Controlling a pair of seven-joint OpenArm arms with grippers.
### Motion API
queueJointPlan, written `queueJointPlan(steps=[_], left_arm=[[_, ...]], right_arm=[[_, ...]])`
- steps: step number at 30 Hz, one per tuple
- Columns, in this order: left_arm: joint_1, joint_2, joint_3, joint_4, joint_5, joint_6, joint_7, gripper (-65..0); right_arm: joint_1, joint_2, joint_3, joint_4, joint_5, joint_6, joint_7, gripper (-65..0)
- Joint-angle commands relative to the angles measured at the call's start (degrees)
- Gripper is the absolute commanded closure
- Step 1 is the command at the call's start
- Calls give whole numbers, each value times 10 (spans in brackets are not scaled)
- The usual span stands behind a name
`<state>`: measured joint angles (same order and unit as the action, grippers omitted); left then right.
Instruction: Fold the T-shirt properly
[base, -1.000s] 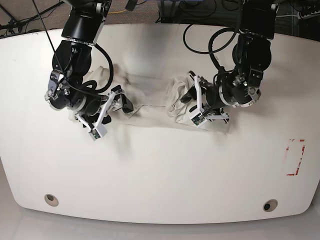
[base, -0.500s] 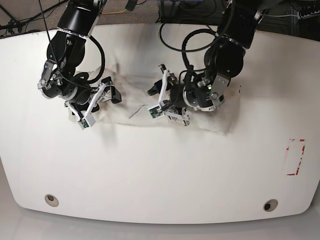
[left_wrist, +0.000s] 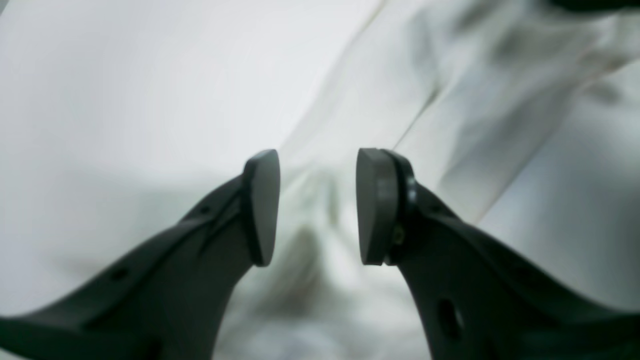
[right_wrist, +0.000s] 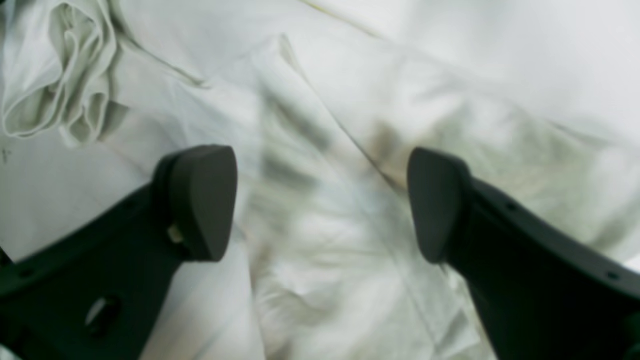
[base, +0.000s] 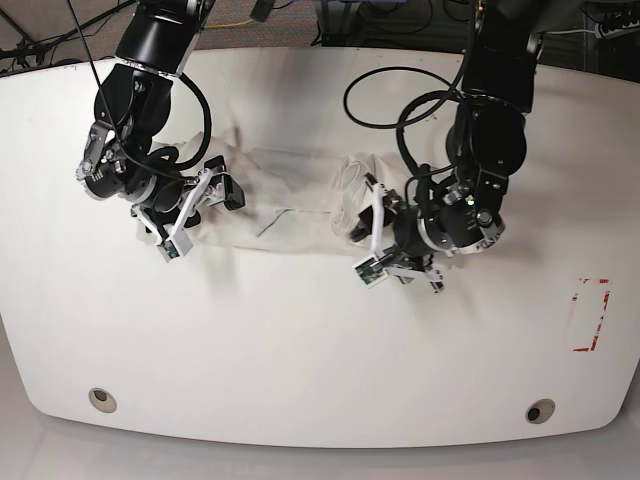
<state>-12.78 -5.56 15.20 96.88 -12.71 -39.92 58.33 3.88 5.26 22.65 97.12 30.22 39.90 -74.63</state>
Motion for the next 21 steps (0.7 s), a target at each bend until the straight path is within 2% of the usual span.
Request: queueJointPlan(steps=[1, 4, 7, 11, 16, 21], left_arm=[[-8, -28, -8, 13, -10, -1, -12, -233], [-4, -56, -12, 6, -11, -1, -13, -233], [2, -65, -9, -7, -12, -1, -14, -233], [3, -63, 4, -35, -12, -1, -15, -233], [0, -62, 68, -61, -12, -1, -44, -232], [-1, -28, 97, -64, -11, -1, -51, -232]], right_arm=[[11, 2, 1, 9, 10, 1, 10, -509], [11, 1, 0, 9, 10, 1, 10, -509], [11, 0, -1, 9, 10, 1, 10, -509], [10, 0, 0, 9, 10, 1, 10, -509], [8, 0, 0, 9, 10, 1, 10, -509], [6, 1, 0, 9, 10, 1, 10, -509]])
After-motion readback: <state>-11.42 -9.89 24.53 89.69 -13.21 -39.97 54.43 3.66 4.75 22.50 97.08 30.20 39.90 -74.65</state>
